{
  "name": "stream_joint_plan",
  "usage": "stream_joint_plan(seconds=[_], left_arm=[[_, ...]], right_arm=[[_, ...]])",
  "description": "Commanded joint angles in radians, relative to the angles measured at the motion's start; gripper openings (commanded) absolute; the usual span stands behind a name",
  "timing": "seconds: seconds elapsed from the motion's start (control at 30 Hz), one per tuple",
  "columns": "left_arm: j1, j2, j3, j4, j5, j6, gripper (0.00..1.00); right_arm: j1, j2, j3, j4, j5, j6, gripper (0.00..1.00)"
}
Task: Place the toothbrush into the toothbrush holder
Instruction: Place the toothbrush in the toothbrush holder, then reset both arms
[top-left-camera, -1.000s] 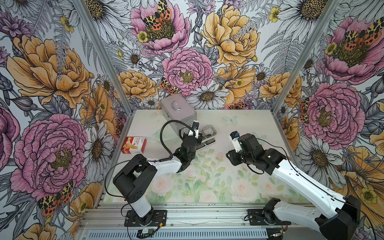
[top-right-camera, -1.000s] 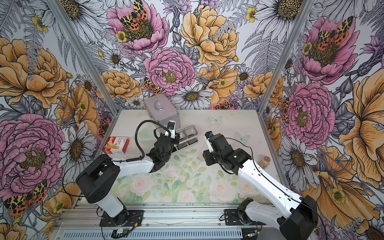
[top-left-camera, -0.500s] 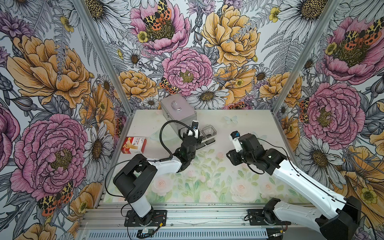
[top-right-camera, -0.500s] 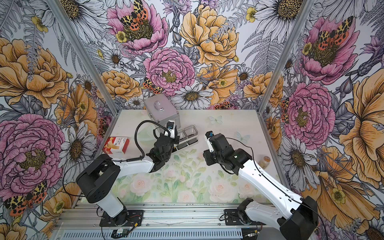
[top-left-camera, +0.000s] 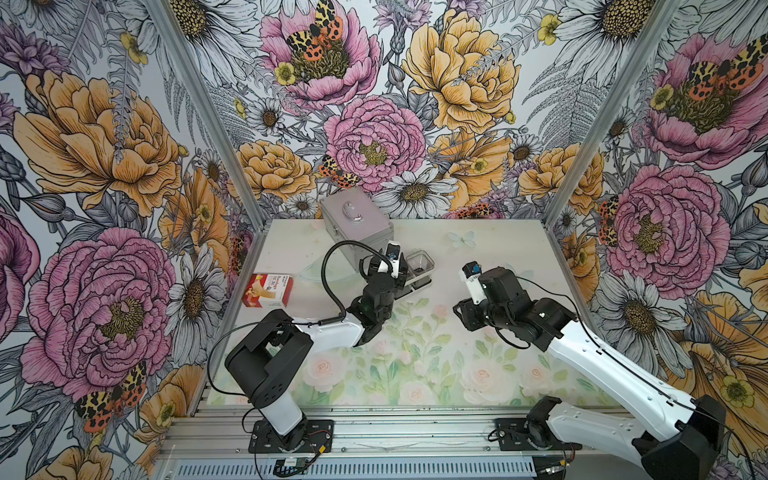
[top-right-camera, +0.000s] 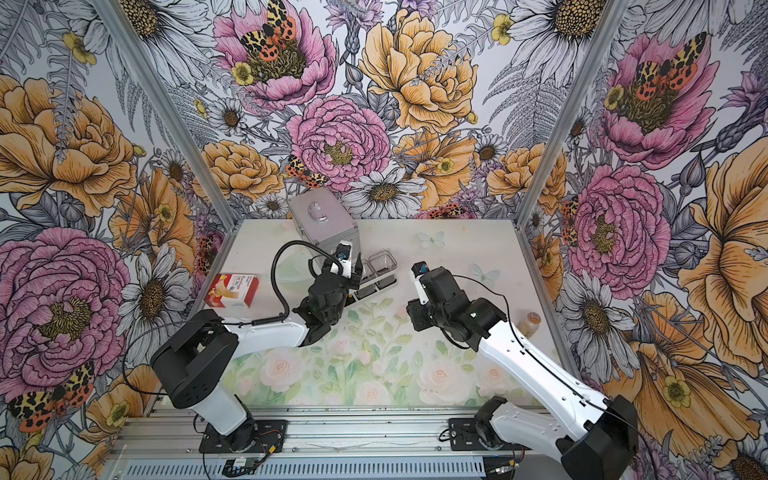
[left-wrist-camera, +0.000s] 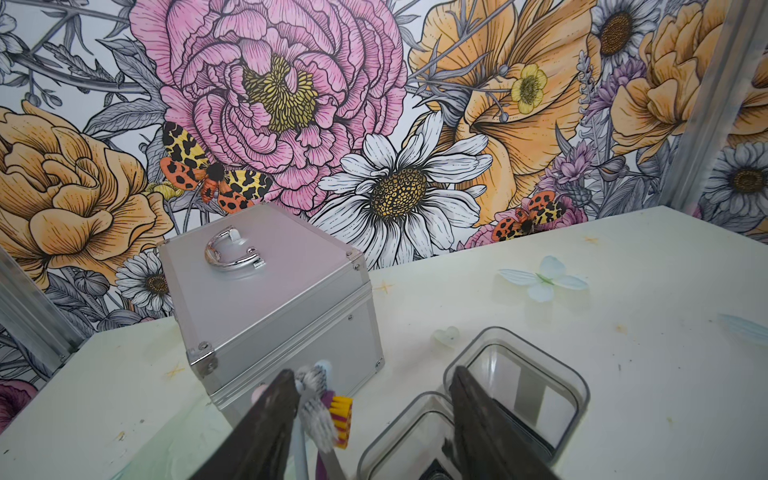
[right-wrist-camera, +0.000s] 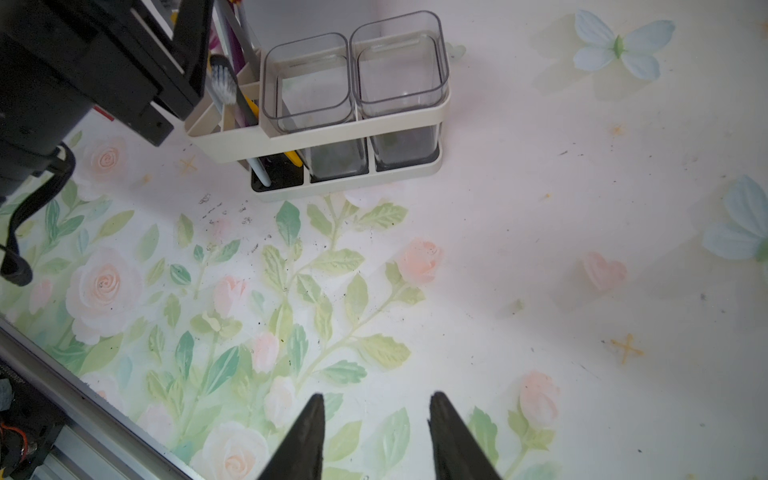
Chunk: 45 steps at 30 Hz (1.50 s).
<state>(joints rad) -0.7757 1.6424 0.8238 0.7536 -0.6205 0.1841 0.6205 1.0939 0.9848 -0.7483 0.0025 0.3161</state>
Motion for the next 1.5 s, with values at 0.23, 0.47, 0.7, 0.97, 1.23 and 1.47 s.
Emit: stream_joint_plan(seconds=[0.23,0.47,0.7,0.97,1.23,1.47], left_arm=[[-0.016,-0.093,0.038,-0.006,-0.008,0.057,0.70],[-0.032,-0.243,0.060,-0.209,-0.076,0.013,0.91],[0.012,-0.421,-0.081,-0.376,-0.154,-0.079,0.98],[0.079,-0.412,-0.237,-0.431,-0.152,-0.169,0.98],[0.256,-0.523,-0.395,-0.251,0.010,-0.081,0.99],[0.508,-0.414,-0.510,0.103,0.145,-0.090,0.99]], right_arm=[[-0.010,-0.020,0.023,0.007,0.027,-0.024,0.47],[-0.040,-0.048,0.052,0.006,0.201,0.025,0.53],[-0.070,-0.152,-0.014,0.038,0.496,0.012,0.65],[-0.109,-0.223,-0.194,0.313,0.691,0.004,0.79],[-0.233,-0.115,-0.505,0.771,0.758,-0.024,0.89],[-0.379,0.011,-0.483,0.917,0.738,-0.092,0.97]])
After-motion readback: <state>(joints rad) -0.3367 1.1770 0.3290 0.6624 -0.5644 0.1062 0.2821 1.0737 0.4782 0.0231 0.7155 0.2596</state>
